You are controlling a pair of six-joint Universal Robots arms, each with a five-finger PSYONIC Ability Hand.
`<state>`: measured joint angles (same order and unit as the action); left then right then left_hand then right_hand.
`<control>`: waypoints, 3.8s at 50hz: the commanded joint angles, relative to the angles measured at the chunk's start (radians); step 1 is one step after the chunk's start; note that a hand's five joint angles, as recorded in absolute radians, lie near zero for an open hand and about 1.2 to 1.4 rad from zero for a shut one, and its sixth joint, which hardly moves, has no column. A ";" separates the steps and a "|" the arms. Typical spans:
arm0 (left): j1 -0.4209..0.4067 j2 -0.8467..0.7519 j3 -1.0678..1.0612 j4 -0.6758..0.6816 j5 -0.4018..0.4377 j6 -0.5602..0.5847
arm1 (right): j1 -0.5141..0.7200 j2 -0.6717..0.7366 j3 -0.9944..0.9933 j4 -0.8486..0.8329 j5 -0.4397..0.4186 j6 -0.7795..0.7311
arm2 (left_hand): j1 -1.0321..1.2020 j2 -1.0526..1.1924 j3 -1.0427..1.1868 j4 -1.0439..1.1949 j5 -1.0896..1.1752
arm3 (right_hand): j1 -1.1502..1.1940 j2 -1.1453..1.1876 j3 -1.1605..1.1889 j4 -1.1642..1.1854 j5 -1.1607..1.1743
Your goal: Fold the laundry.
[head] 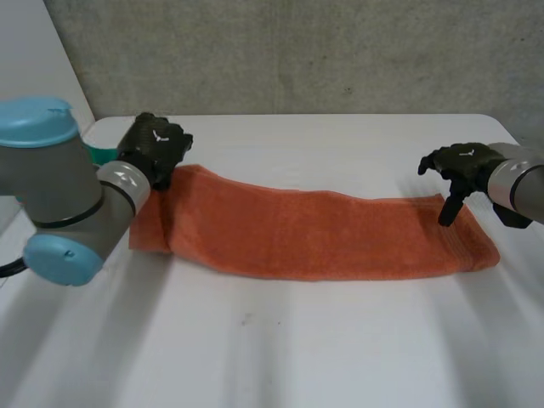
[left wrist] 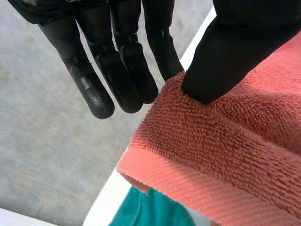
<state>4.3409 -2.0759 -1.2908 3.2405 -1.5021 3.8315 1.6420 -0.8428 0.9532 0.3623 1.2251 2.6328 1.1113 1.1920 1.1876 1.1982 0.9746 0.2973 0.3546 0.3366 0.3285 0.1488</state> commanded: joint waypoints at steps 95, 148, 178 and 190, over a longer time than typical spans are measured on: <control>-0.018 0.145 -0.154 0.648 0.026 -0.270 | 0.298 -0.375 0.185 -0.499 0.175 -0.261 | 0.285 0.204 0.209 0.198 0.247 | 1.099 1.042 1.060 1.068 1.073; 0.017 -0.210 0.038 -0.110 0.079 -0.118 | 0.346 -0.332 0.776 -0.487 0.143 -0.257 | -0.604 -0.685 -0.680 -0.691 -0.642 | 1.099 1.042 1.060 1.068 1.073; 0.003 -0.219 -0.002 -0.114 0.013 -0.023 | 0.329 -0.340 0.769 -0.480 0.128 -0.255 | 0.285 0.204 0.209 0.198 0.247 | 1.099 1.042 1.060 1.068 1.073; 0.019 0.175 -0.278 -0.010 0.005 -0.179 | 0.332 -0.357 0.719 -0.178 0.110 -0.261 | 0.285 0.204 0.209 0.198 0.247 | 0.350 0.293 0.311 0.319 0.324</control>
<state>4.3508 -2.0934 -1.4196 3.1551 -1.5035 3.7505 1.9781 -1.1923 1.7159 -0.0208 1.3591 2.3737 1.1357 1.1925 1.1870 1.1980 0.9814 0.9696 1.1592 1.1670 1.1709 0.9813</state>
